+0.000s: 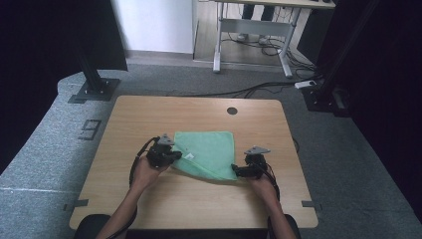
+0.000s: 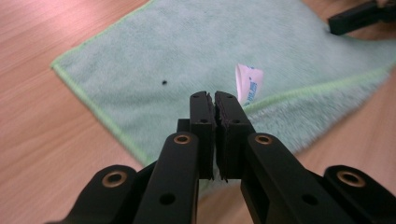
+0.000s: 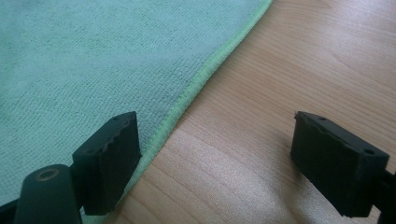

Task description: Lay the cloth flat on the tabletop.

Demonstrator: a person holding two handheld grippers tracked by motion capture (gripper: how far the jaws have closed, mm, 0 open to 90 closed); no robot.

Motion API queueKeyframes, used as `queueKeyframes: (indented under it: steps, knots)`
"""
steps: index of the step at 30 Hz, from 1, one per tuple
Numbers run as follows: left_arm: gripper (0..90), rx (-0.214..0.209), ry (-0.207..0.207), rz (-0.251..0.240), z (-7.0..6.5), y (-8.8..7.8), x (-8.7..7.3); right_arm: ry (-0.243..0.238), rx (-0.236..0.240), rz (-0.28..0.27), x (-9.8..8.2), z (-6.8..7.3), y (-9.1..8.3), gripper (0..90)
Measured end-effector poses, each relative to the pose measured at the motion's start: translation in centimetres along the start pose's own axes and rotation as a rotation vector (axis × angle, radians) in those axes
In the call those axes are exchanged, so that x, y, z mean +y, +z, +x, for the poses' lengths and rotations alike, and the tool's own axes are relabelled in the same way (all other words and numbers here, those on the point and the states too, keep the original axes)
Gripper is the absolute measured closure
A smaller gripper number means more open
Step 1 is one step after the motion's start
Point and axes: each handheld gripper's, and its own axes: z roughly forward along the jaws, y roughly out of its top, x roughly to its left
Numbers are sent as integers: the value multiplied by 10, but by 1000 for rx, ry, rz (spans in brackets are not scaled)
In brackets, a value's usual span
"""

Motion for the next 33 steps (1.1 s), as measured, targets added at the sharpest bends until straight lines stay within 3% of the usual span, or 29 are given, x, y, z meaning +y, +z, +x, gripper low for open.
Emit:
queueKeyframes:
  steps: [6, 10, 17, 27, 29, 33]
  knots:
    - [846, -32, -18, -34, -13, -22, -21, 0, 0, 0, 0, 0, 0, 155]
    - [823, -47, -18, -30, -23, -29, -36, 0, 0, 0, 0, 0, 0, 155]
    - [678, -32, -24, -11, -27, -39, -55, 0, 0, 0, 0, 0, 0, 155]
    - [344, -12, -34, -42, -16, -38, -46, 1, -1, 0, 0, 0, 0, 154]
    - [324, -24, -44, -57, -15, -39, -43, 2, -2, 1, 0, 0, 0, 153]
    - [279, -8, -57, -61, -9, -37, -37, 3, -1, 1, 0, 0, -1, 152]
